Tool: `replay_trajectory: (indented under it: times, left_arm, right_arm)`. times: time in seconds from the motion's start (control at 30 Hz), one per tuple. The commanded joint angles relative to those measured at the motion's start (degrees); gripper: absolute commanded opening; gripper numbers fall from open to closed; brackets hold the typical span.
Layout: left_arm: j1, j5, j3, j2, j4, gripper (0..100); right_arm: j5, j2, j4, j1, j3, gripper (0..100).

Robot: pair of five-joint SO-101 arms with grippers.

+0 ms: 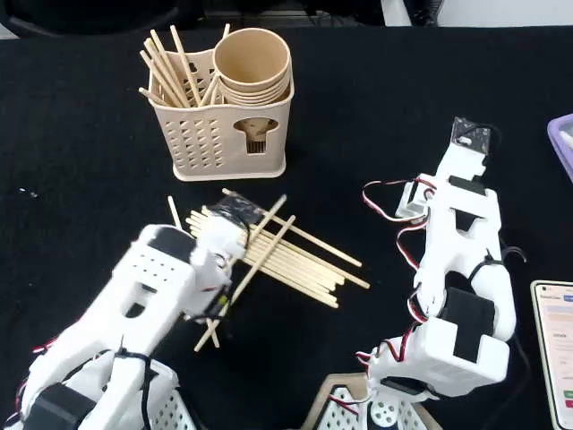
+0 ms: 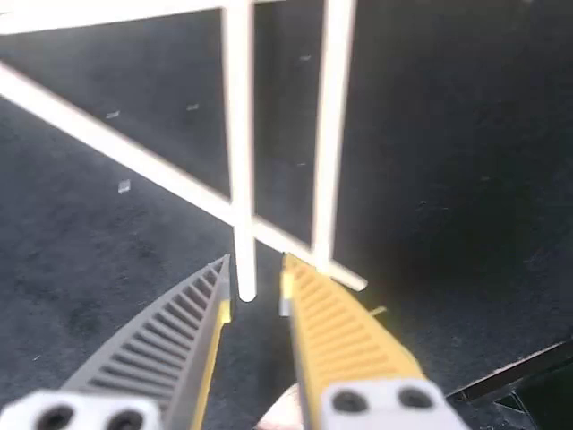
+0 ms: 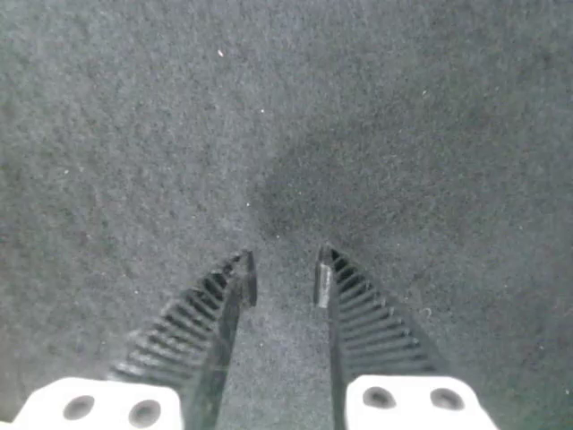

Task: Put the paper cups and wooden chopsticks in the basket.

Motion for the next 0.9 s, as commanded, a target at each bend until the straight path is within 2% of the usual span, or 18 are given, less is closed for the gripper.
replay_trajectory:
  times: [0.0, 0.27, 0.43, 0.5, 0.6, 0.7, 0.87]
  left_arm:
    - [1.71, 1.23, 0.22, -1.32, -1.76, 12]
    - [2.07, 3.43, -1.63, -1.32, -1.85, 12]
    - [2.24, 8.79, -2.77, -1.32, -1.85, 24]
    - [2.24, 8.88, -2.51, -0.97, -2.46, 24]
    - [2.24, 8.88, -0.92, -0.7, -6.24, 25]
    - [1.89, 8.79, 2.33, -0.62, -13.71, 25]
    - [1.36, 3.43, 8.66, -0.62, -21.98, 25]
  right_arm:
    - [-0.18, -0.22, 0.09, 0.44, -2.86, 11.6]
    - [-0.09, -0.22, 0.09, -1.05, -2.77, 11.6]
    - [-0.09, -0.22, 0.09, -1.05, -2.68, 11.6]
    - [-0.09, -0.22, 0.09, -1.05, -2.68, 11.6]
    - [0.0, -0.22, 0.09, -1.05, -2.68, 11.6]
    - [0.0, -0.22, -0.26, -1.05, -2.59, 11.6]
    - [0.0, -0.13, -0.7, -1.05, -2.07, 11.6]
